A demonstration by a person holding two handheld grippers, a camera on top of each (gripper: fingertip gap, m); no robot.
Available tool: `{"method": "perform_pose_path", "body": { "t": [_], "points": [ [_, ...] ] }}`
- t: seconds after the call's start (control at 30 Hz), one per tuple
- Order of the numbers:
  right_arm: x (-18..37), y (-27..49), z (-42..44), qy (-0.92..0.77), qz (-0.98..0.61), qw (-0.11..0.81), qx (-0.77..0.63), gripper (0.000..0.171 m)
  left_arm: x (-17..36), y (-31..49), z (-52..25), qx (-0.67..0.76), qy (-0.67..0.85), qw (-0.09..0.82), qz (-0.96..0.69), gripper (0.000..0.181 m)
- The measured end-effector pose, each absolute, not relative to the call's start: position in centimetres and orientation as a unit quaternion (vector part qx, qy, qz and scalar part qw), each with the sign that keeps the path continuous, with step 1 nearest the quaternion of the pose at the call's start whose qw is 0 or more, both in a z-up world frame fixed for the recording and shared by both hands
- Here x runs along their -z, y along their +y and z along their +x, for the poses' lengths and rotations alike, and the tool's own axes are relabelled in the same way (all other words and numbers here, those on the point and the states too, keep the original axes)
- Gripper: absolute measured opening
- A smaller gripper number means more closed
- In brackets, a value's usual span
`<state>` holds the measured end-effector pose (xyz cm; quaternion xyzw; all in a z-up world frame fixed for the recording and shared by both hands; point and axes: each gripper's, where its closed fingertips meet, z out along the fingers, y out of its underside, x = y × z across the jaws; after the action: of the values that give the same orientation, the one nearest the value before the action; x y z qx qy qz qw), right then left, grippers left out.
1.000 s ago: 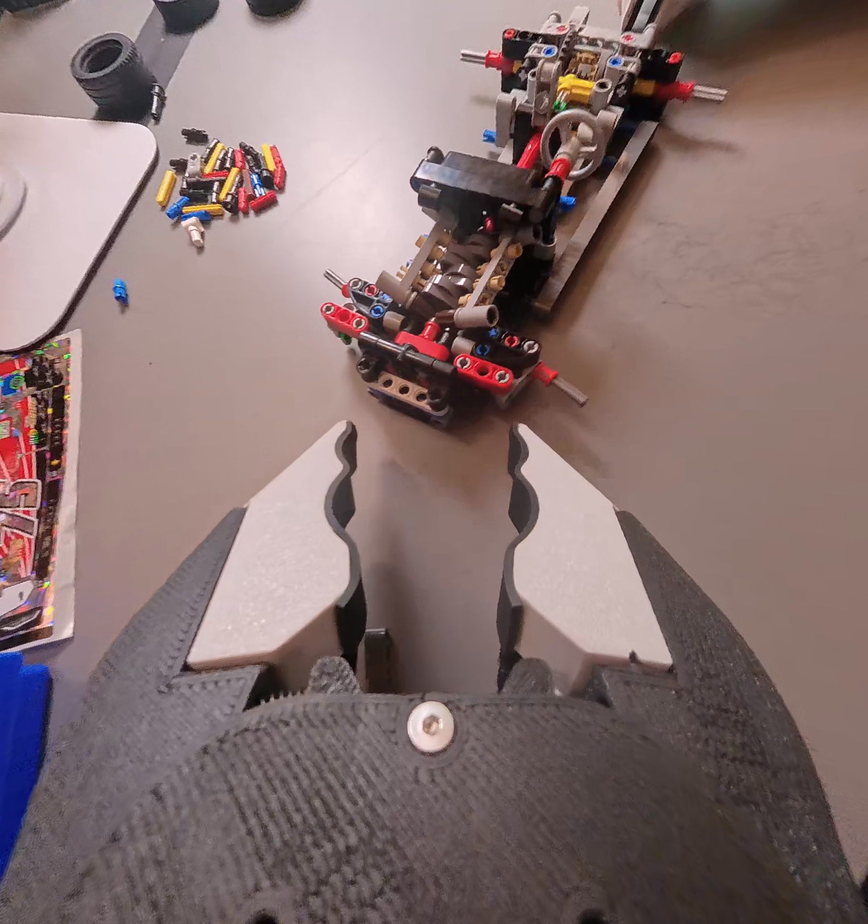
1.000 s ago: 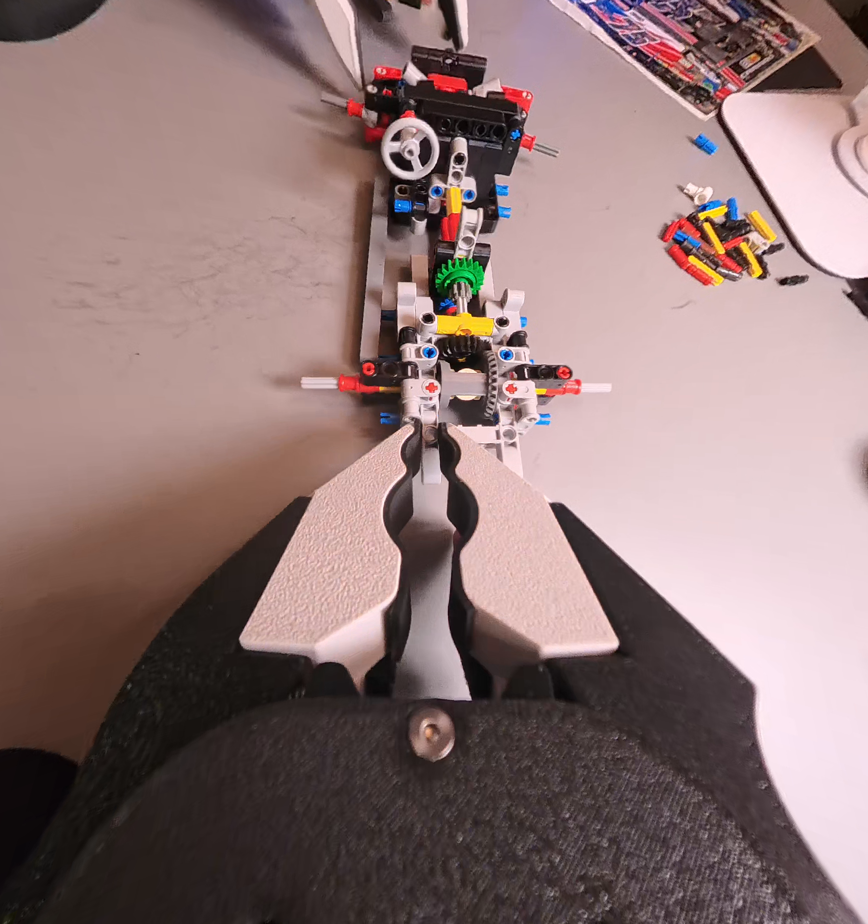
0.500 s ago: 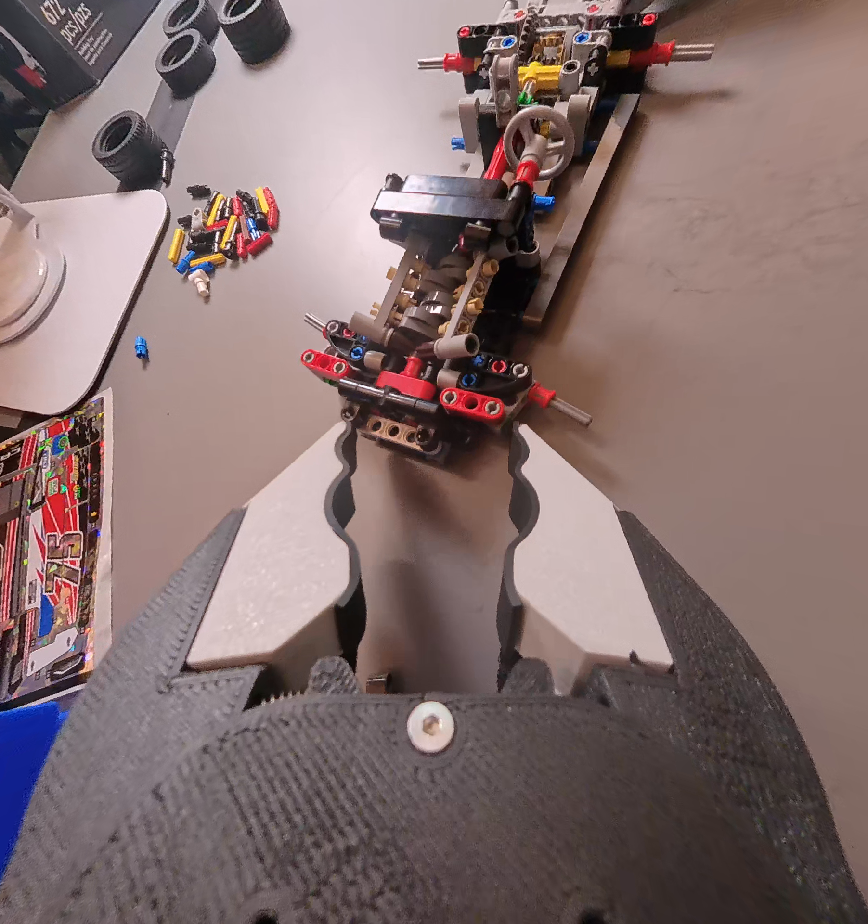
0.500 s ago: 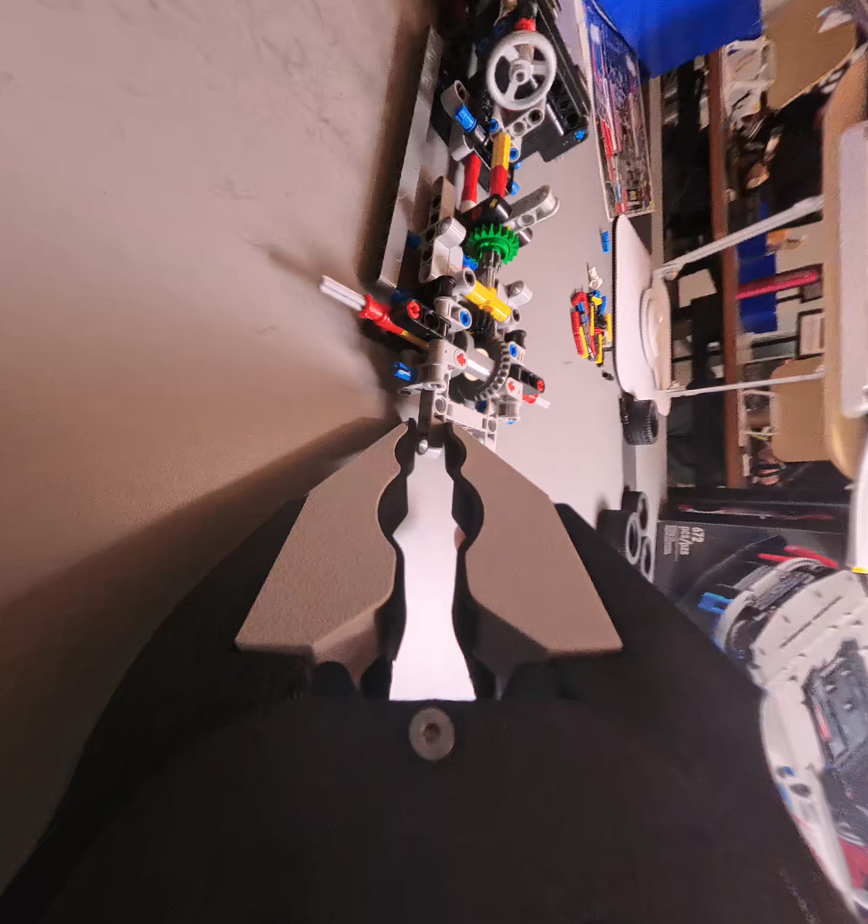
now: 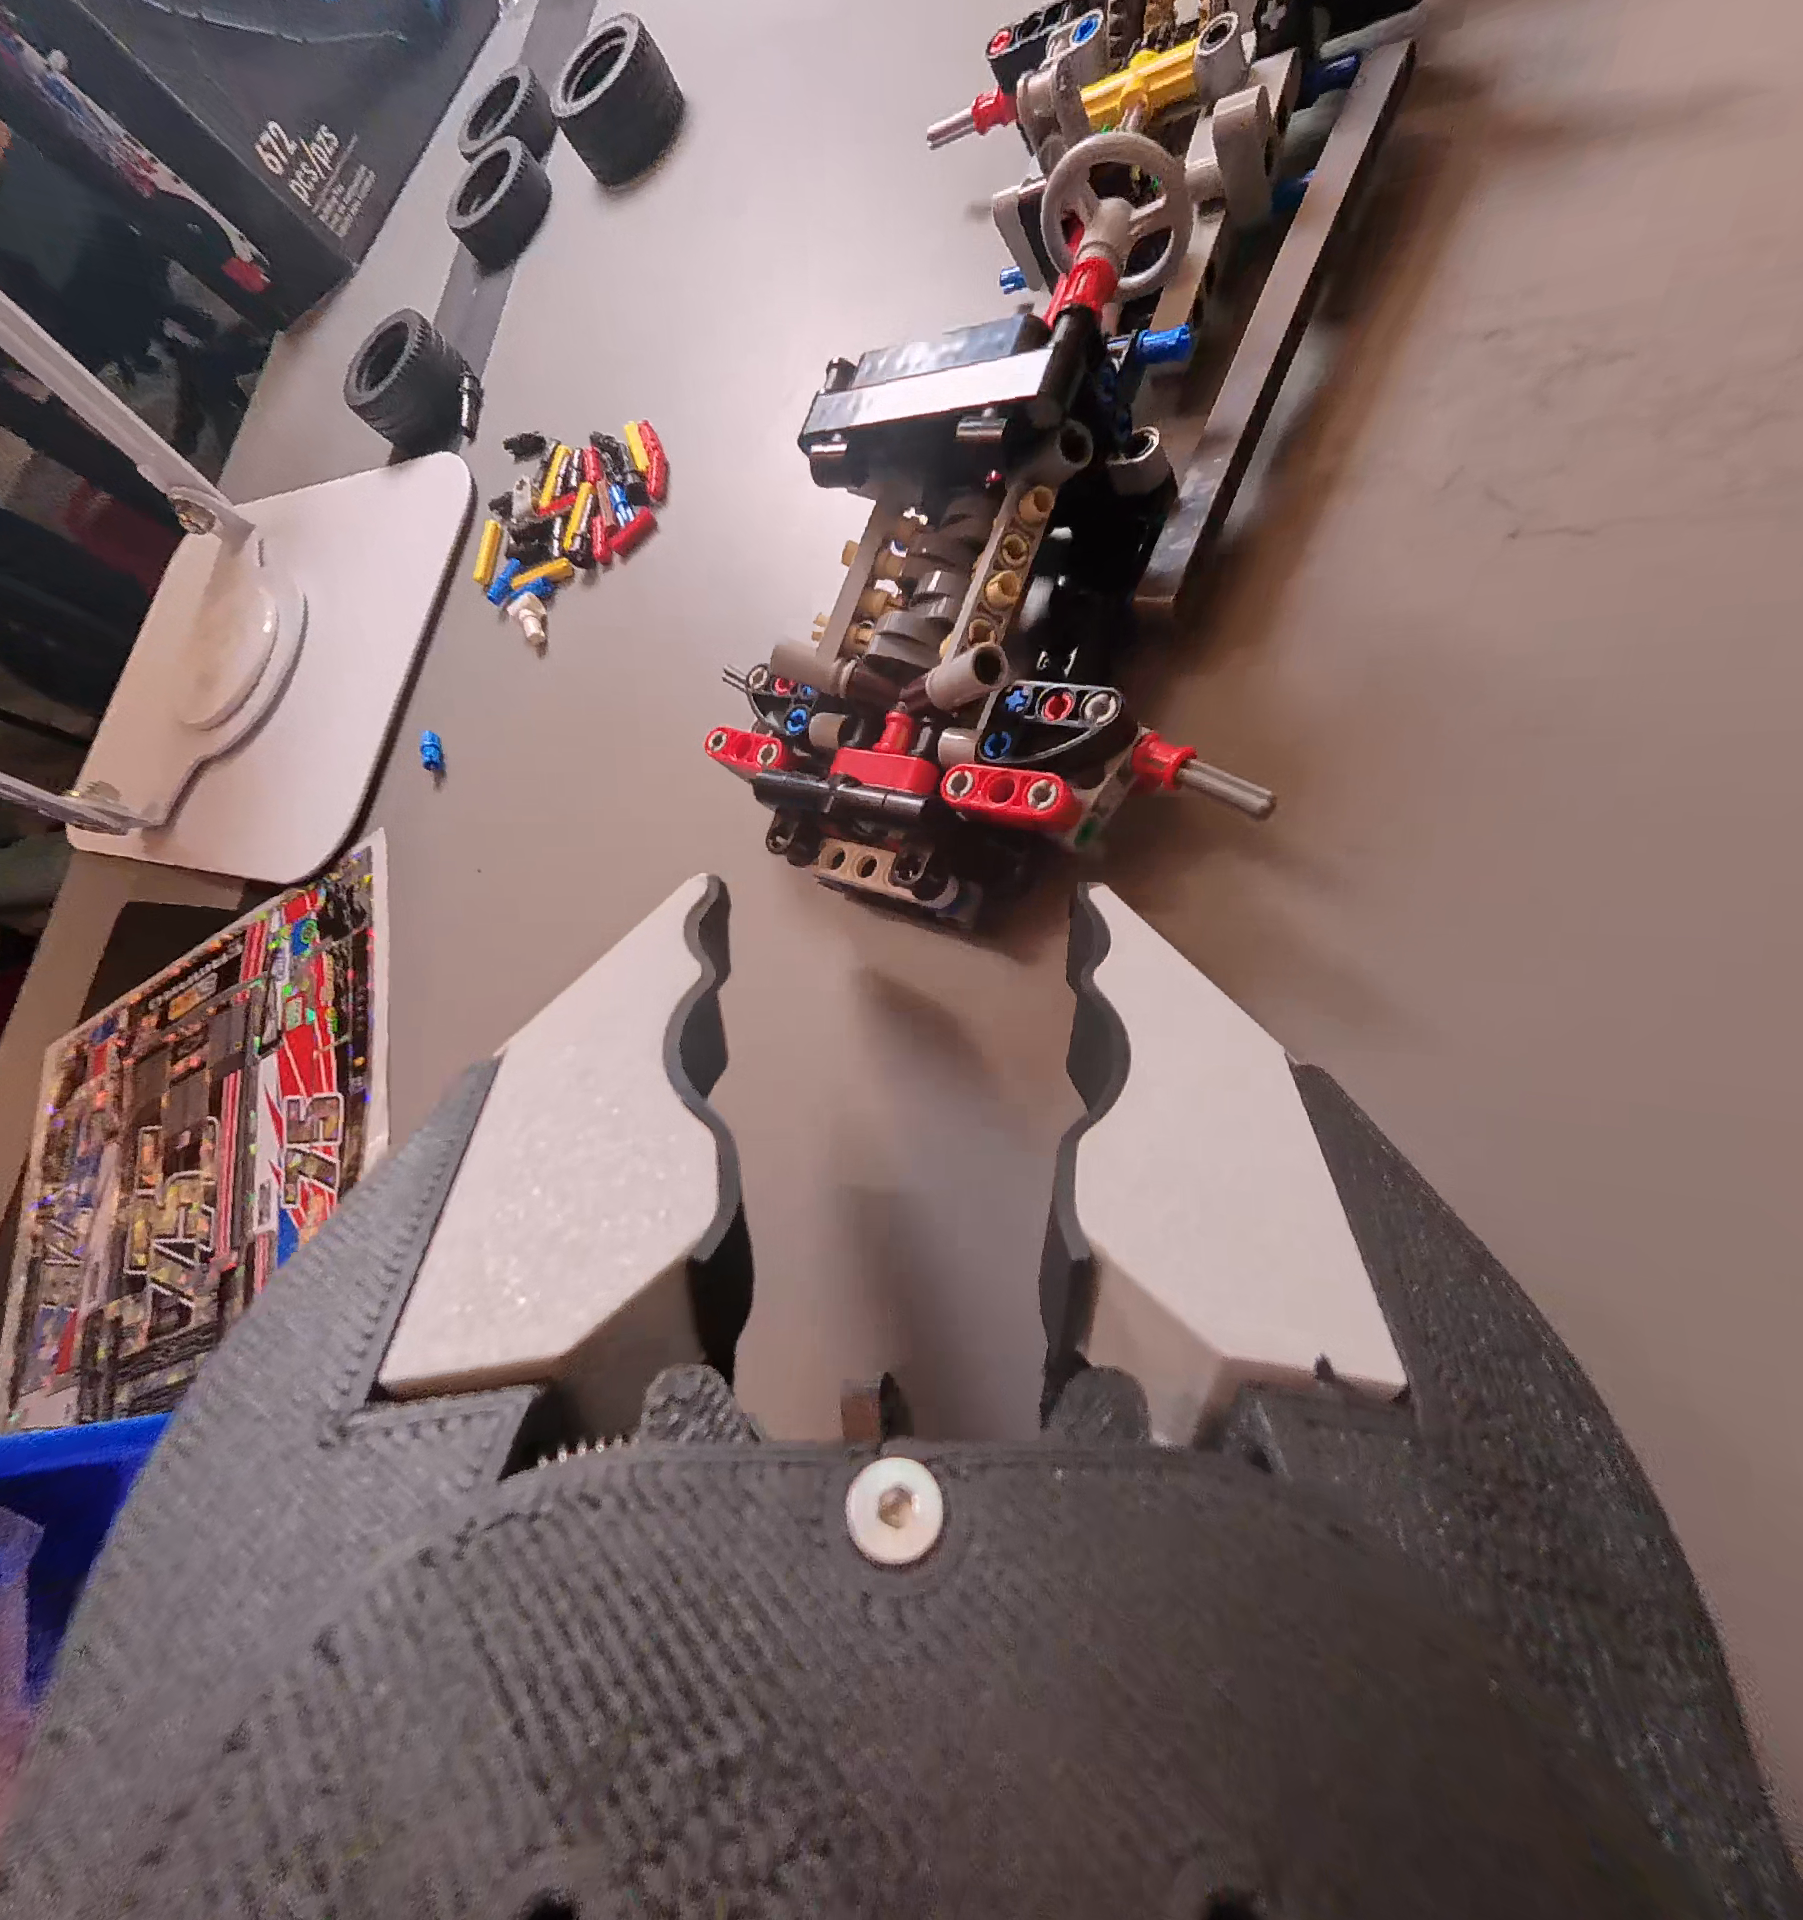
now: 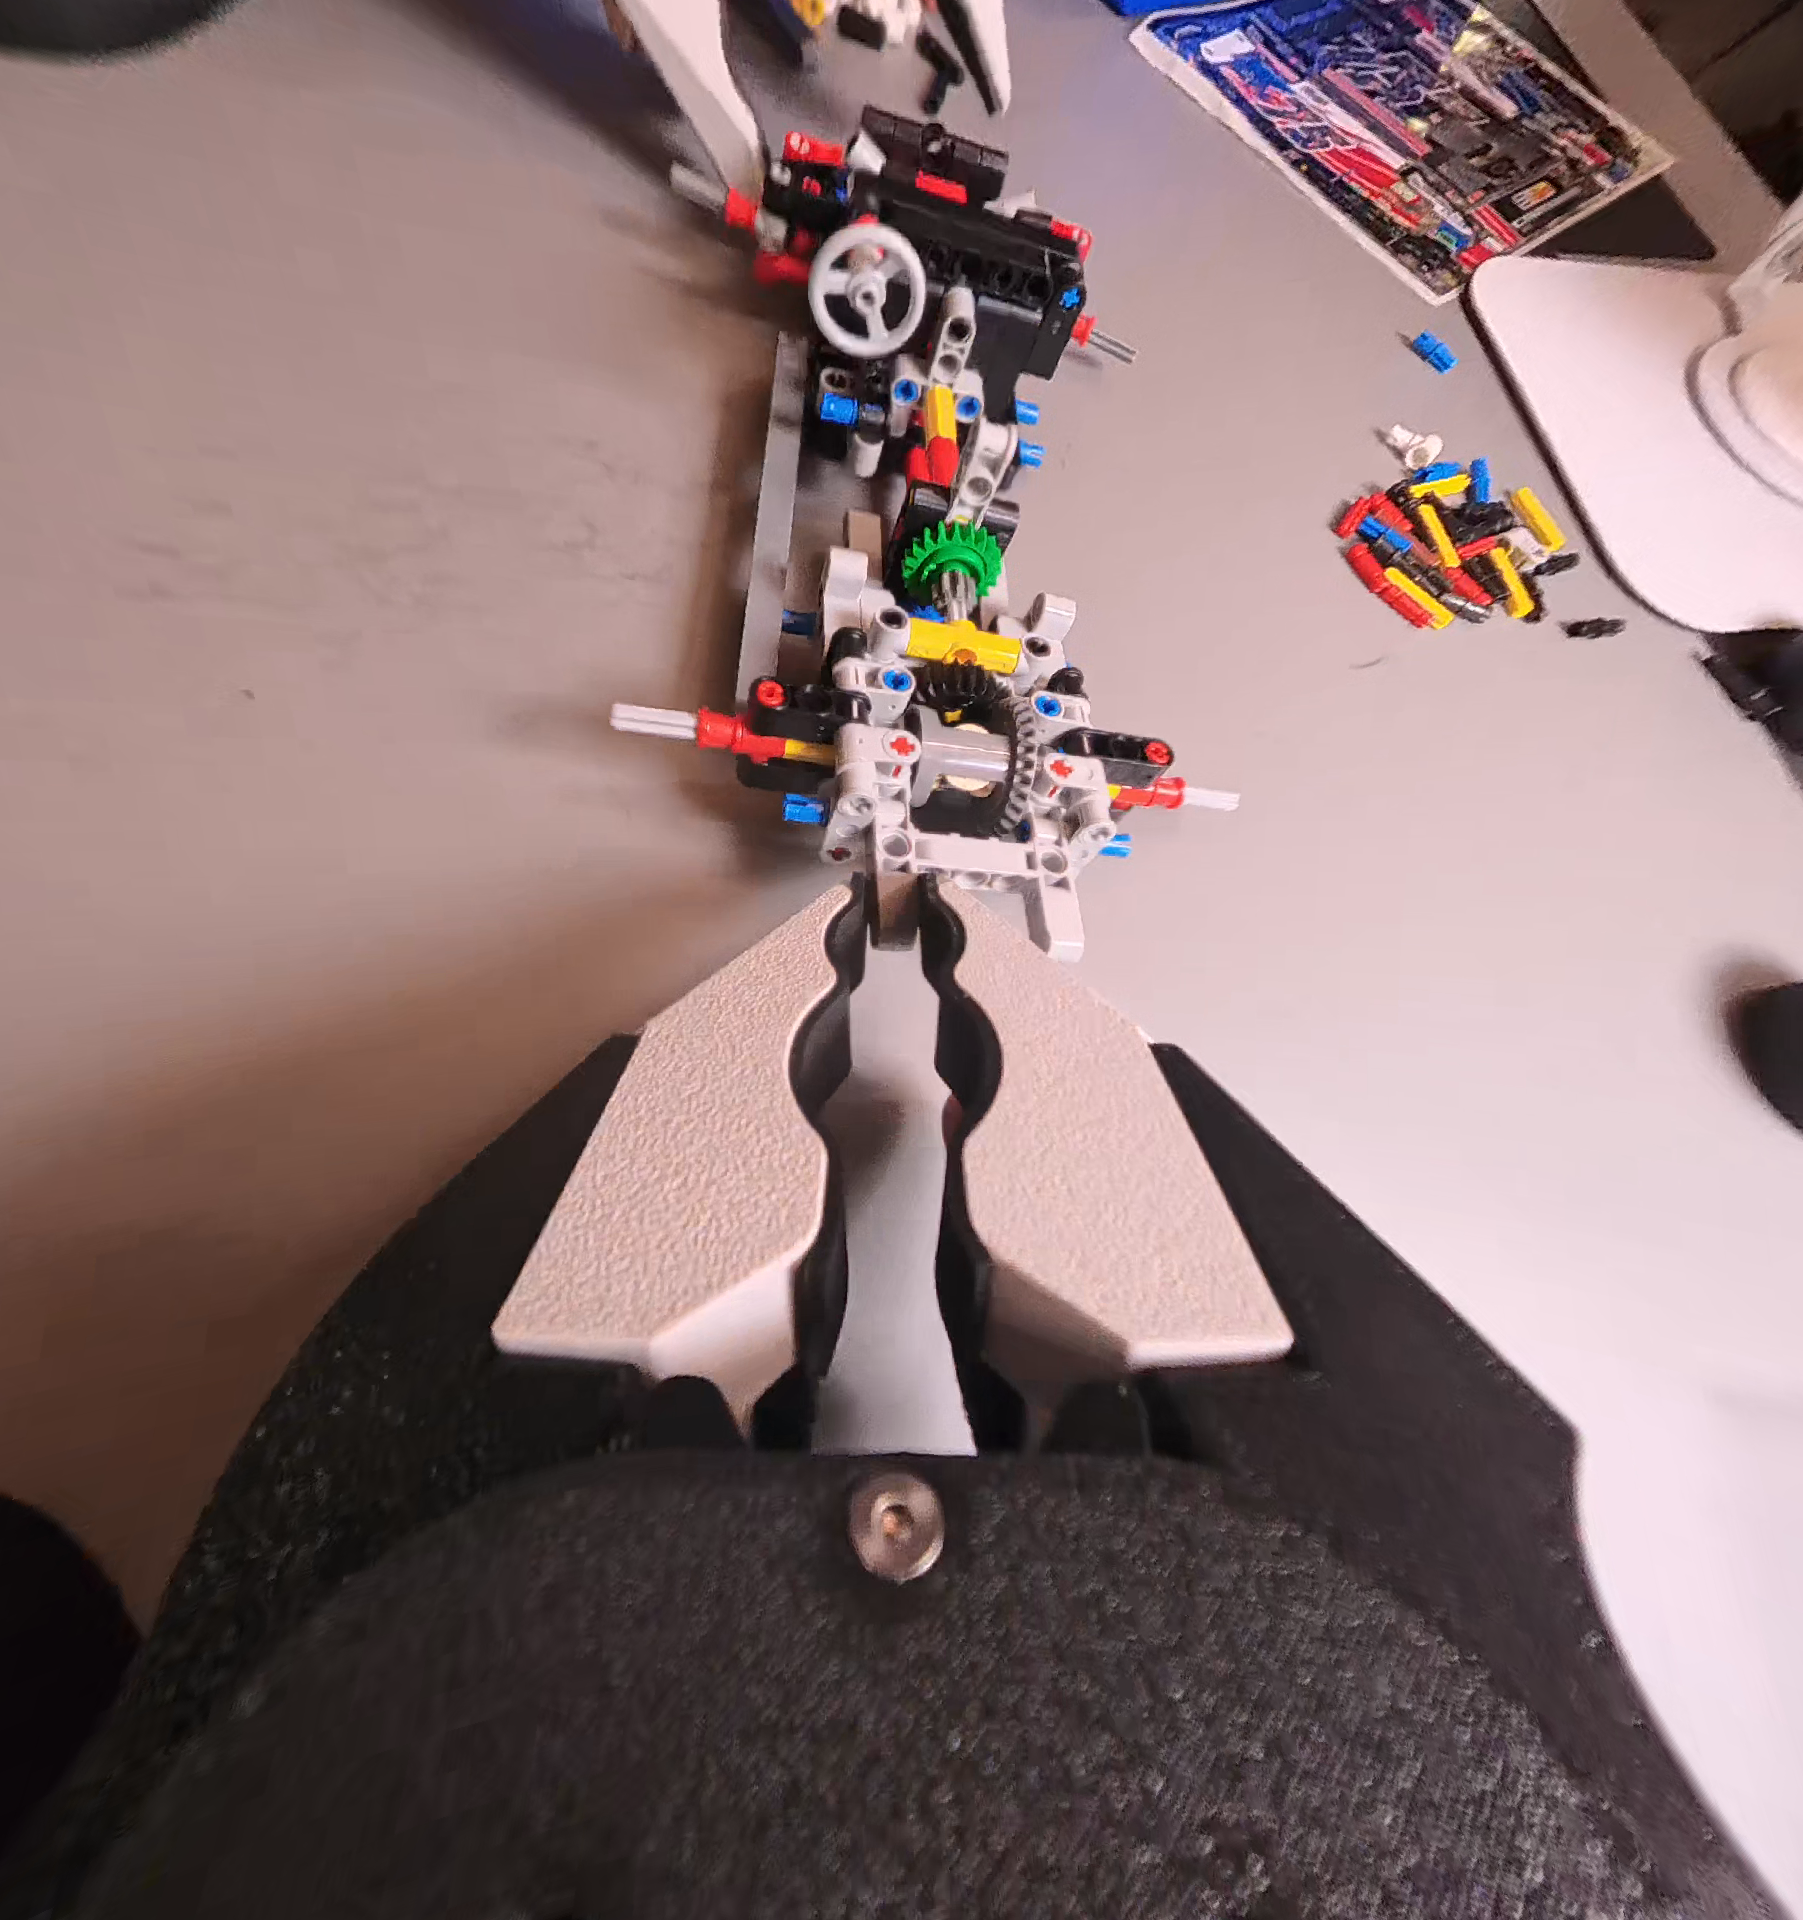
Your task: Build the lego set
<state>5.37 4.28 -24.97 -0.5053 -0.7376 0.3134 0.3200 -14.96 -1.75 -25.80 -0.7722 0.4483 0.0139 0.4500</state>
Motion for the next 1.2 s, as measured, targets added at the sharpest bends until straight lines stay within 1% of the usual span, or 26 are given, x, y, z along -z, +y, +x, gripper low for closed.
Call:
{"method": "perform_pose_path", "body": {
  "t": [0.17,0.2,0.3,0.4,0.47,0.57,0.77,0.87,1.07,1.2],
  "points": [
    [24.2,4.4,5.3,-0.700,-0.536,0.286,-0.375,0.006,25.5,-1.3,-14.4,-0.047,0.471,0.470,-0.745,0.063],
    [24.1,4.3,5.4,-0.694,-0.541,0.281,-0.384,0.006,25.6,-1.3,-14.3,-0.050,0.476,0.472,-0.740,0.060],
    [24.1,4.4,5.5,-0.681,-0.552,0.275,-0.395,0.006,25.9,-1.6,-13.7,-0.055,0.498,0.472,-0.725,0.042],
    [24.5,4.4,5.6,-0.675,-0.561,0.268,-0.397,0.006,25.8,-1.4,-13.7,-0.075,0.505,0.478,-0.715,0.035],
    [24.8,4.2,5.7,-0.676,-0.564,0.267,-0.392,0.006,25.8,-1.5,-13.7,-0.082,0.511,0.479,-0.709,0.034],
    [25.4,4.2,5.9,-0.681,-0.569,0.271,-0.372,0.006,26.0,-1.6,-13.7,-0.090,0.518,0.479,-0.703,0.029],
    [25.2,4.4,6.2,-0.698,-0.561,0.313,-0.316,0.008,26.1,-1.8,-13.6,-0.084,0.512,0.481,-0.706,0.028],
    [24.0,4.6,6.3,-0.704,-0.550,0.342,-0.291,0.015,26.0,-1.9,-13.5,-0.071,0.502,0.484,-0.713,0.028],
    [20.1,3.5,5.1,-0.706,-0.509,0.420,-0.256,0.025,25.9,-2.2,-13.6,-0.047,0.479,0.483,-0.732,0.028],
    [20.2,0.8,2.8,-0.737,-0.474,0.443,-0.189,0.038,25.9,-2.2,-13.7,-0.022,0.456,0.482,-0.748,0.027]
  ]
}}
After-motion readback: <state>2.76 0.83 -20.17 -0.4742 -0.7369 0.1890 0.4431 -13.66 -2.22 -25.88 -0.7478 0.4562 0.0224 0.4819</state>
